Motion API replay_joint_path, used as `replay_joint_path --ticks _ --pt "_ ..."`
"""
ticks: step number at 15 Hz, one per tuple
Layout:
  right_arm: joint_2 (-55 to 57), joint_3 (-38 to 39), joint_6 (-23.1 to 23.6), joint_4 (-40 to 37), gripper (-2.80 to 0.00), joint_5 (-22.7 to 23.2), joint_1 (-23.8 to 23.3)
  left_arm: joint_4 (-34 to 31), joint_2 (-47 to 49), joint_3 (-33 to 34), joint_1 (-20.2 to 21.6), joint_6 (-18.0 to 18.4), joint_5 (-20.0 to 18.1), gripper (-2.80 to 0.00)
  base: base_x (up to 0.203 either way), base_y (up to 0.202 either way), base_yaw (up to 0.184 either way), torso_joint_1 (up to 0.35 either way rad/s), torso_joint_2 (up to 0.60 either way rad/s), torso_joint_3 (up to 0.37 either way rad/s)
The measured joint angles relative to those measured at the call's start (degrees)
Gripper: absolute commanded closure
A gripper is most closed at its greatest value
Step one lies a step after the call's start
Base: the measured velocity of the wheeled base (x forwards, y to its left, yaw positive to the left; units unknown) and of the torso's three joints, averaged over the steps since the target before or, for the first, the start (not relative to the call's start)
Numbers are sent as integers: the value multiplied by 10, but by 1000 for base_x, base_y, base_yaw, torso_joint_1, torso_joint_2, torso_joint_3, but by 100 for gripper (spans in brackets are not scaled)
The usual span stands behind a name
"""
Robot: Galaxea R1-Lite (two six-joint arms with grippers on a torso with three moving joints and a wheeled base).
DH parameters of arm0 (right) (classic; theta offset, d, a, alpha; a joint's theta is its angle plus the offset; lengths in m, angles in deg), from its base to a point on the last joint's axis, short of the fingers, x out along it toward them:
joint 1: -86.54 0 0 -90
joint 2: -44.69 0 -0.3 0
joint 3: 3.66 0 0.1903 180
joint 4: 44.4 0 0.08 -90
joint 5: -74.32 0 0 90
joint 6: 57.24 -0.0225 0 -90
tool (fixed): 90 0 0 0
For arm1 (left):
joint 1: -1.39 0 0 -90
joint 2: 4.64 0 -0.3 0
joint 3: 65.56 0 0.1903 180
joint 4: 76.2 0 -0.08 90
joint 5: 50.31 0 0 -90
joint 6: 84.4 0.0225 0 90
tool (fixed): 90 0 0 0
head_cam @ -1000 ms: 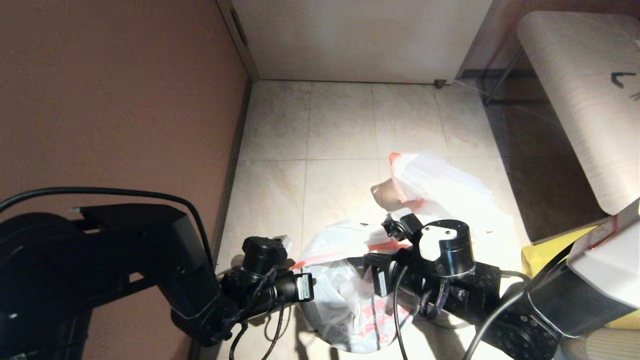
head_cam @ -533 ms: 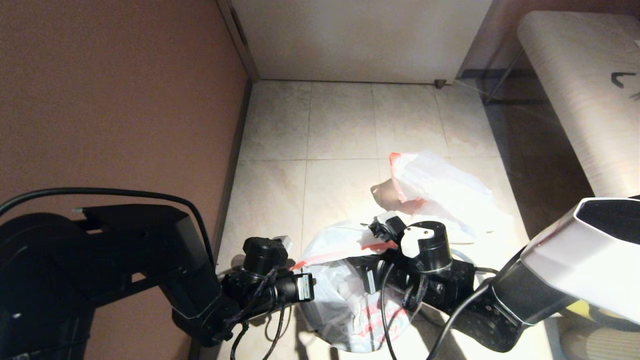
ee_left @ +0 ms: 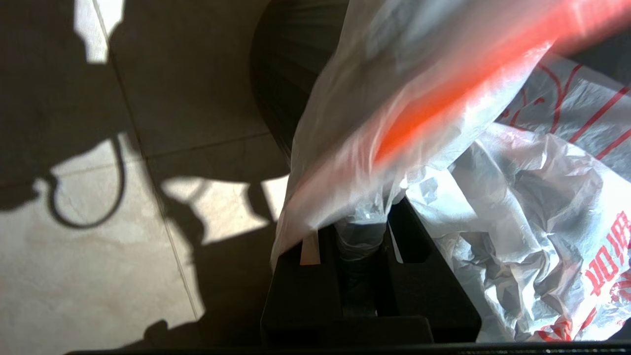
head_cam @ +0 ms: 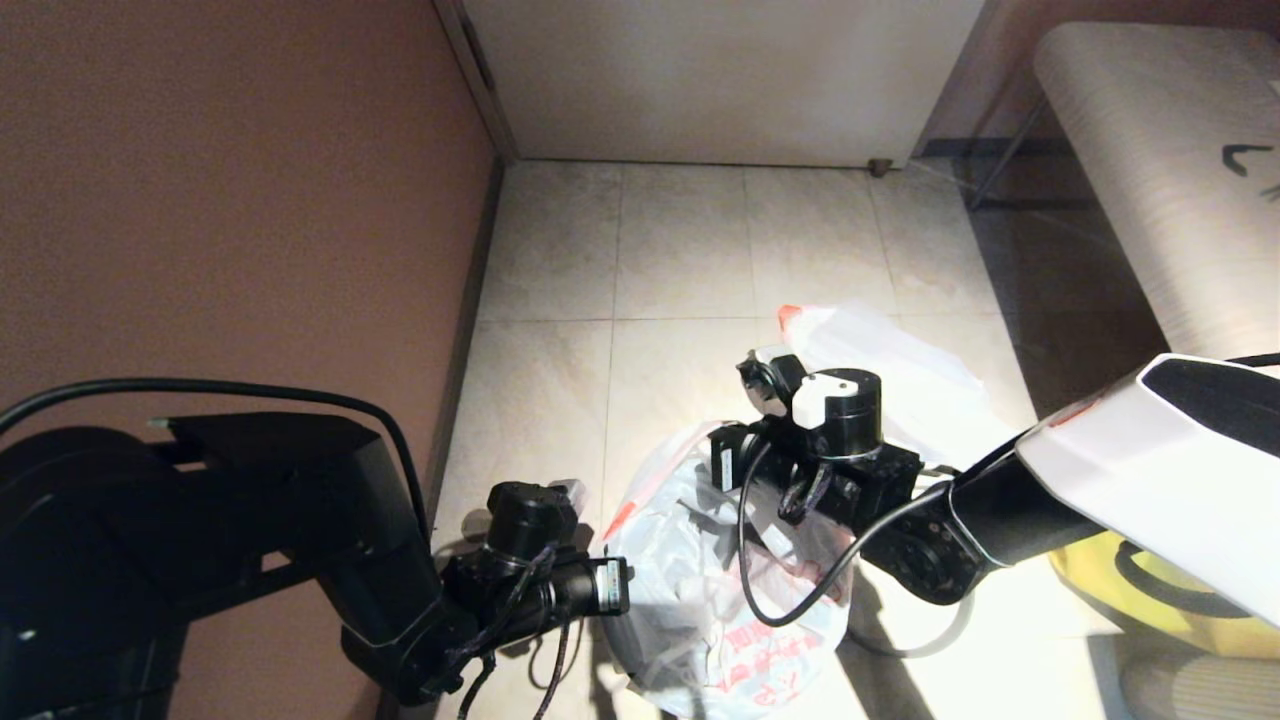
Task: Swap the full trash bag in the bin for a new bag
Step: Put the new garbage bag on the trash can
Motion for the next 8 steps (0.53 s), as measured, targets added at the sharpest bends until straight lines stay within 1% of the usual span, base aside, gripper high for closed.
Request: replay_joint_path --ticks 2,5,8 --pt "25 -36 -6 1 0 -8 -12 32 1 15 -1 10 -2 0 0 0 0 0 0 0" --pt "63 -84 -31 1 0 -30 -32 110 10 39 -1 20 -2 0 0 0 0 0 0 0" --pt "85 -94 -32 1 0 -36 -61 228 43 61 2 28 8 0 0 0 0 0 0 0"
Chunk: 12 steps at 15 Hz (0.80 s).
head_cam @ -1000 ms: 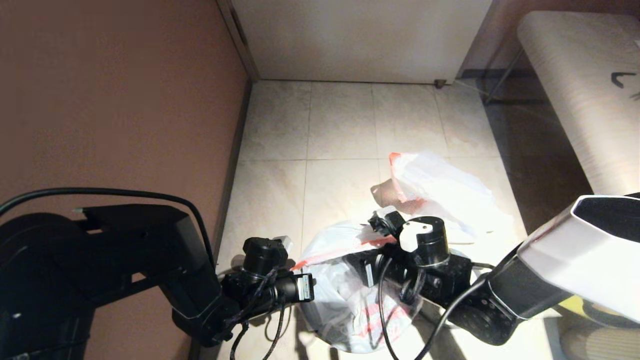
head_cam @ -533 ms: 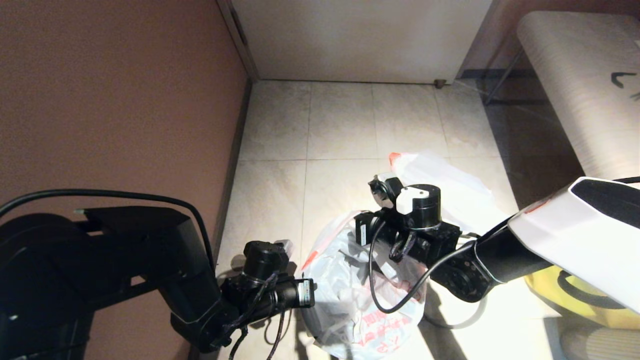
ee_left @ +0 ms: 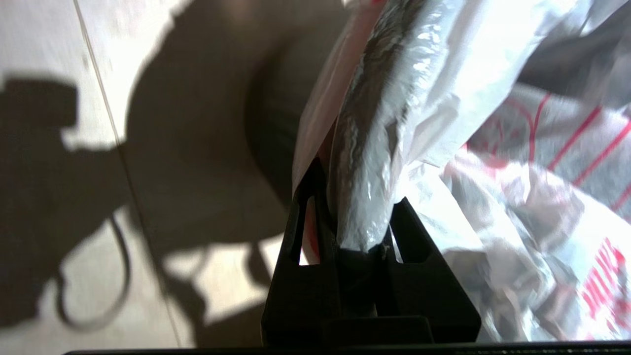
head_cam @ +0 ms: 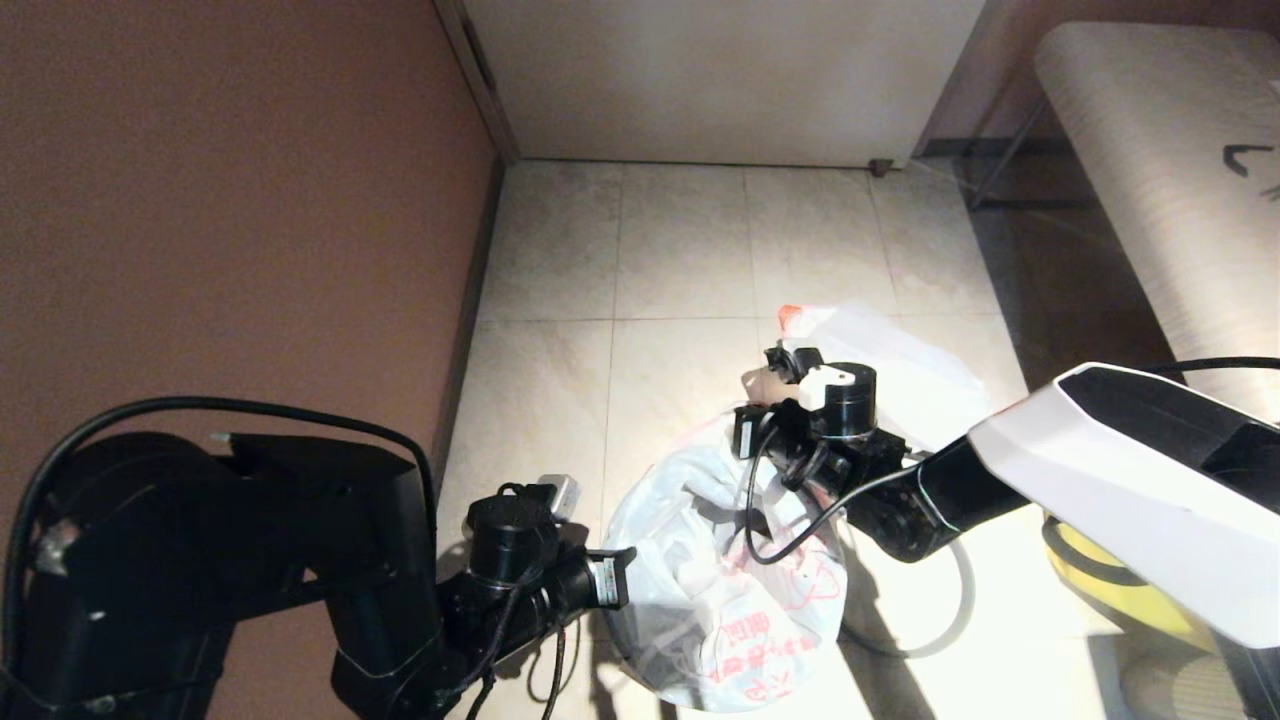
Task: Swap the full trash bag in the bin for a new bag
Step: Put the new garbage bag on the trash can
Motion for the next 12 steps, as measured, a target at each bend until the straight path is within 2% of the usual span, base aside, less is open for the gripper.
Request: replay_joint_path --ticks 2,3,7,10,12 --pt "4 1 0 0 0 -7 -21 76 27 7 1 14 19 0 0 0 0 0 0 0" --pt "4 3 0 1 0 -9 -28 86 34 8 4 15 22 0 0 0 0 0 0 0" --pt "-34 47 -2 -5 0 -6 -51 89 48 4 10 14 22 0 0 0 0 0 0 0" --pt "-81 97 0 -68 0 0 -55 88 51 0 17 13 25 0 0 0 0 0 0 0" --pt "-95 116 0 -86 0 -7 -76 89 54 -9 24 10 41 0 0 0 0 0 0 0"
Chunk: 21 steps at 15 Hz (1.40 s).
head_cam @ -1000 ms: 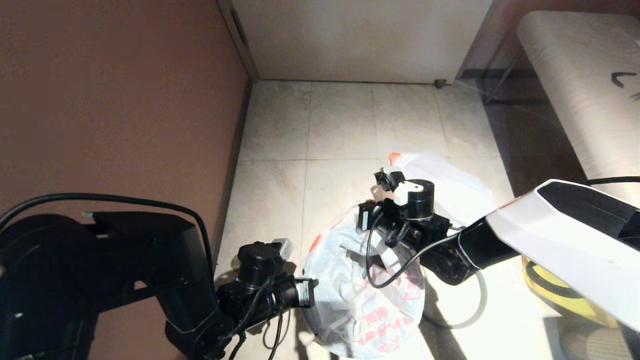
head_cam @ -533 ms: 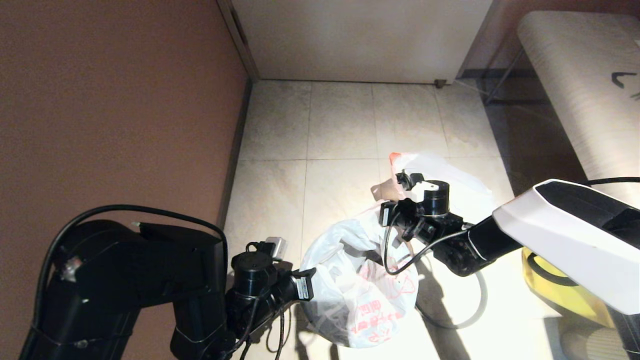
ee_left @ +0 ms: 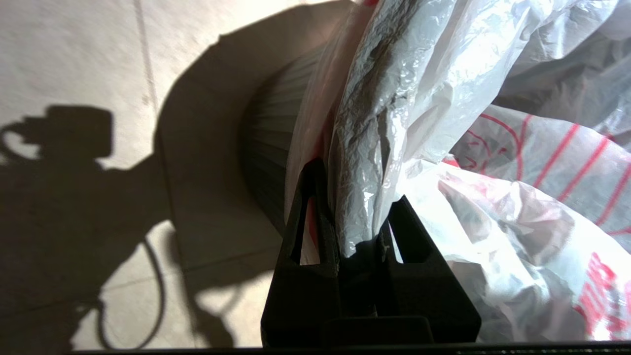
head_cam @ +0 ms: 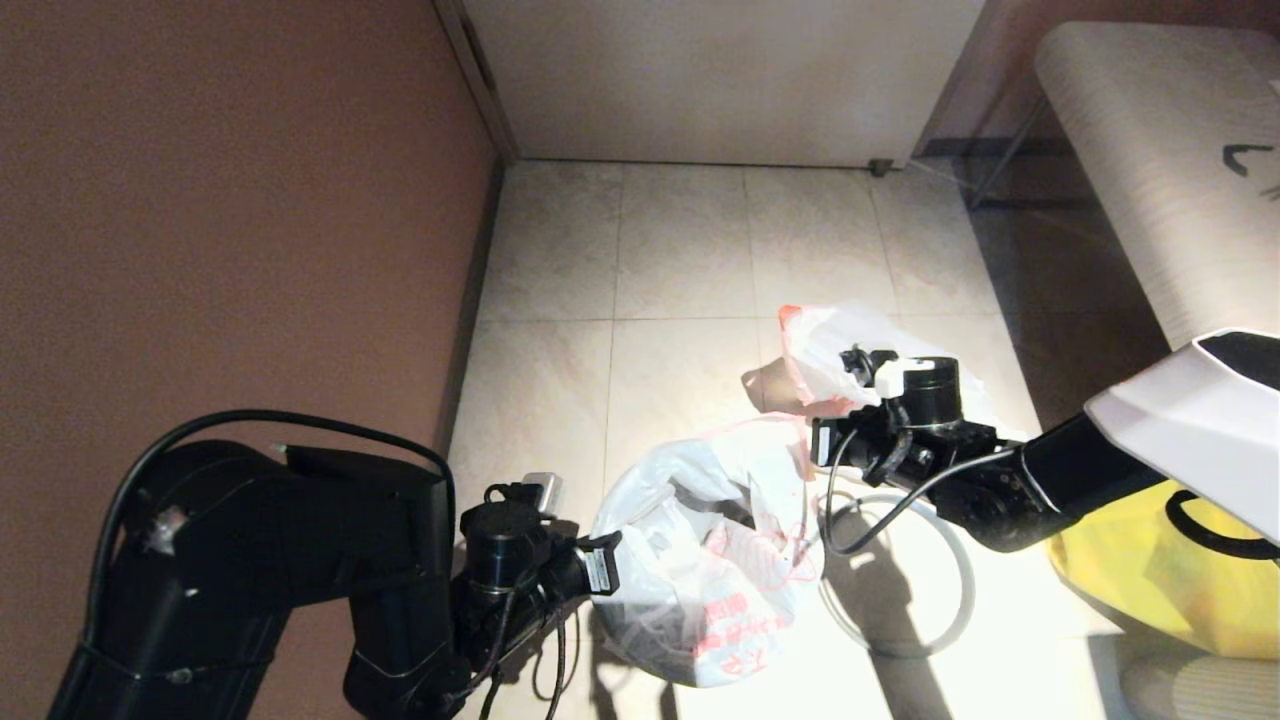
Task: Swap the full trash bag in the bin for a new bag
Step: Put the new garbage bag on the trash can
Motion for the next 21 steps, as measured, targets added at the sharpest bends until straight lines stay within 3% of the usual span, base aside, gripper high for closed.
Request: replay_joint_path --ticks 5,8,11,12,17,21 --pt "-80 97 0 -15 0 -1 -14 -16 4 -29 0 -2 49 0 0 0 0 0 0 0" --pt "-137 165 -5 -37 0 -2 -13 -115 -4 -65 -7 -3 93 0 0 0 0 0 0 0" --pt "-201 225 -24 -38 0 -2 -40 -194 -15 -88 -11 -10 103 0 0 0 0 0 0 0" --pt "-221 245 -27 -39 0 -2 -48 -198 -15 -93 -10 -12 103 -280 0 0 0 0 0 0" --pt "-318 344 -53 -40 0 -8 -62 -201 -15 -96 -6 -6 108 -280 0 0 0 0 0 0" --pt "-381 417 -55 -41 0 -41 -57 -228 -58 -31 -4 44 135 -280 0 0 0 0 0 0"
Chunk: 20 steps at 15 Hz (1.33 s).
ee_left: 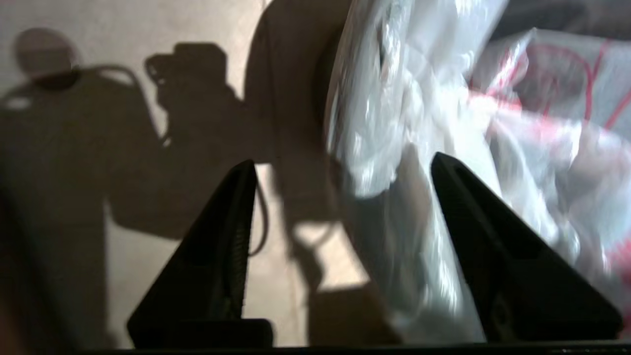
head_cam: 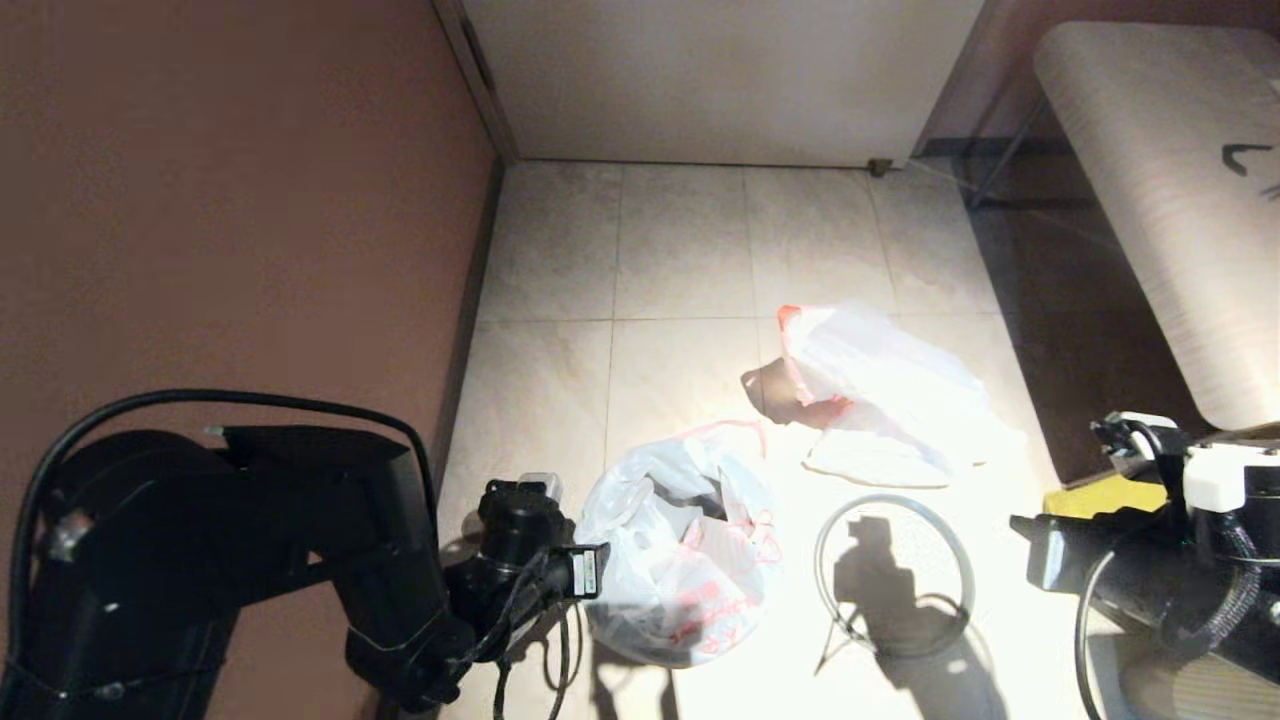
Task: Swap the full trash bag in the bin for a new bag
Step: Put the new garbage bag on the trash can
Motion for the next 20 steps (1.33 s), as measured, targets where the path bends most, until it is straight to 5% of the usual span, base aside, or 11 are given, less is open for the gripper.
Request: replay_joint_path --ticks 2,3,7,14,20 --pt "-18 26 -3 2 0 -3 1 0 -47 45 -5 22 10 -280 0 0 0 0 0 0" --pt "-25 36 -8 2 0 -4 2 -2 -74 69 -9 34 19 0 0 0 0 0 0 0" --pt "-51 74 -45 3 0 -13 1 -87 -165 83 -86 75 74 0 0 0 0 0 0 0" --pt "-59 83 -43 6 0 -11 -3 -510 -129 -242 -153 78 78 0 0 0 0 0 0 0" --pt "-83 85 -44 43 0 9 -2 -564 81 -447 -145 108 79 0 0 0 0 0 0 0"
